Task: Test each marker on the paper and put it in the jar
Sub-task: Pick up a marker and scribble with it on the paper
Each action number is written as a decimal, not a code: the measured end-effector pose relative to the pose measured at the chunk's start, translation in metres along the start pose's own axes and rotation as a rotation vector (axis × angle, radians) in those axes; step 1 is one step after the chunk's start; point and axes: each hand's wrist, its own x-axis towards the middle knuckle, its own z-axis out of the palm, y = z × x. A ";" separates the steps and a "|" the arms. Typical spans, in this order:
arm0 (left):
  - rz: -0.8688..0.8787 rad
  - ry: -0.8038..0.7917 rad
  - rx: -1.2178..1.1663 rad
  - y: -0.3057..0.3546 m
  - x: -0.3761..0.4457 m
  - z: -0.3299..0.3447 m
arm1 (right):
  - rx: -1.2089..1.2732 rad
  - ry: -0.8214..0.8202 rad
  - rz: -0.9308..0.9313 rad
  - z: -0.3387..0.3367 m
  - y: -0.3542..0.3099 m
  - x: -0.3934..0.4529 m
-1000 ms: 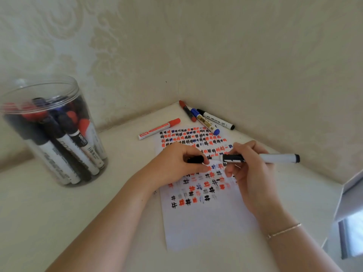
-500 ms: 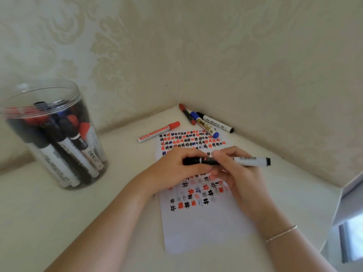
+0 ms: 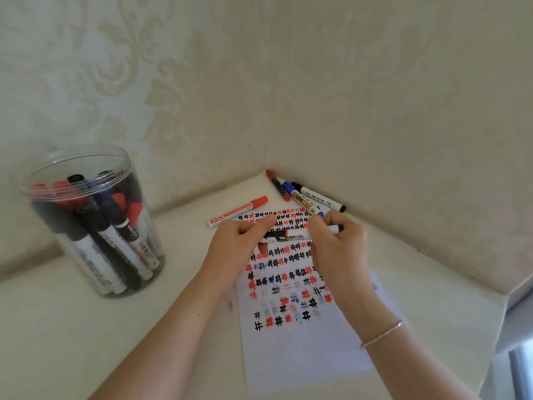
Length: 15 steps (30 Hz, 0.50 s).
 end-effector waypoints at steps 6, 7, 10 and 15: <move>0.119 0.066 0.189 0.002 -0.003 0.004 | 0.175 -0.028 0.183 -0.007 0.003 0.002; 0.152 0.054 0.216 0.004 -0.005 0.004 | 0.214 -0.041 0.221 -0.008 0.004 0.003; 0.275 0.088 0.179 0.016 -0.011 0.004 | 0.390 -0.071 0.285 -0.007 0.004 0.006; 0.358 0.232 -0.150 0.046 -0.010 -0.007 | 0.698 -0.175 0.339 0.022 -0.018 0.007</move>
